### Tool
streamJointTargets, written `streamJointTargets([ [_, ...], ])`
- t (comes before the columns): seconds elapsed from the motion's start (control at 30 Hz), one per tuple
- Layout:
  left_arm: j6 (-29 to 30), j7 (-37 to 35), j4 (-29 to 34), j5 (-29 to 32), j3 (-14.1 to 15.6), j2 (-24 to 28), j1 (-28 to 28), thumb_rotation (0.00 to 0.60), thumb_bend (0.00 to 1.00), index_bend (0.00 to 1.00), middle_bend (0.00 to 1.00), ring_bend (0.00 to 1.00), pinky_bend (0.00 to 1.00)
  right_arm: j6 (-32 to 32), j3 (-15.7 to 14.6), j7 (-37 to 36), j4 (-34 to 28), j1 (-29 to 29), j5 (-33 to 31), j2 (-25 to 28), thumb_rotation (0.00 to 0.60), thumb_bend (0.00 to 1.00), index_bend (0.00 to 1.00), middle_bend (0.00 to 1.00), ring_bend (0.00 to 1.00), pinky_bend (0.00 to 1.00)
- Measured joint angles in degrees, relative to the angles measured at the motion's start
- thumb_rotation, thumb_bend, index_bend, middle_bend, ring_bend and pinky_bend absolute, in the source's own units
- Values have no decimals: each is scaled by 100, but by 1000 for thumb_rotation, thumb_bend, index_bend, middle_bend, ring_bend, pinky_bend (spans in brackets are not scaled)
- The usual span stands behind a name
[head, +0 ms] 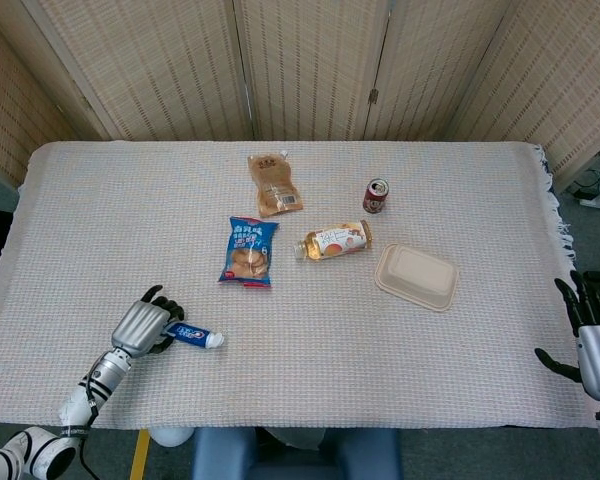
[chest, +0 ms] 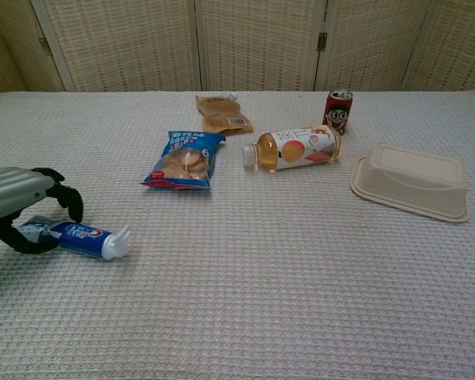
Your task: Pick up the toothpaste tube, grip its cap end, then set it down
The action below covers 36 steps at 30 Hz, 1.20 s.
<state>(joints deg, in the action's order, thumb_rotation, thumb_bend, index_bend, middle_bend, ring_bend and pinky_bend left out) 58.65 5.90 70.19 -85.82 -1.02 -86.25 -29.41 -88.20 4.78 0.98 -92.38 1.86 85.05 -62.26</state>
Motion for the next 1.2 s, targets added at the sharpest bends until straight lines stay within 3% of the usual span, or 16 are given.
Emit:
streamJointTargets([
  [0.2, 83, -216, -194, -66, 21, -119, -18, 600, 408, 564, 576, 474, 238, -16, -6, -10, -1, -22, -2, 1, 600, 204, 0, 18, 50, 36],
  [0.37, 208, -822, -389, -165, 33, -196, -25, 600, 489, 668, 693, 575, 343, -19, -18, 7, -36, -5, 84, 22, 600, 204, 0, 20, 50, 36],
  [0.6, 701, -1754, -509, -409, -4, -117, -46, 600, 525, 706, 736, 614, 351, 103, -47, 59, -346, 184, 451, 154, 600, 204, 0, 21, 49, 36],
  [0.8, 721, -2019, 66, -457, -89, 225, -159, 600, 581, 719, 752, 654, 408, 577, -117, 182, -899, 650, 1152, 447, 600, 204, 31, 22, 41, 36],
  [0.97, 590, -2045, 787, -402, -206, 545, -314, 600, 620, 720, 755, 656, 452, 1308, -99, 303, -1502, 1319, 1652, 638, 600, 209, 143, 48, 46, 36],
  [1.2, 213, -1896, 1578, -214, -432, 751, -651, 600, 646, 725, 761, 659, 465, 2276, 135, 820, -2068, 2203, 1824, 316, 600, 286, 235, 71, 46, 36],
])
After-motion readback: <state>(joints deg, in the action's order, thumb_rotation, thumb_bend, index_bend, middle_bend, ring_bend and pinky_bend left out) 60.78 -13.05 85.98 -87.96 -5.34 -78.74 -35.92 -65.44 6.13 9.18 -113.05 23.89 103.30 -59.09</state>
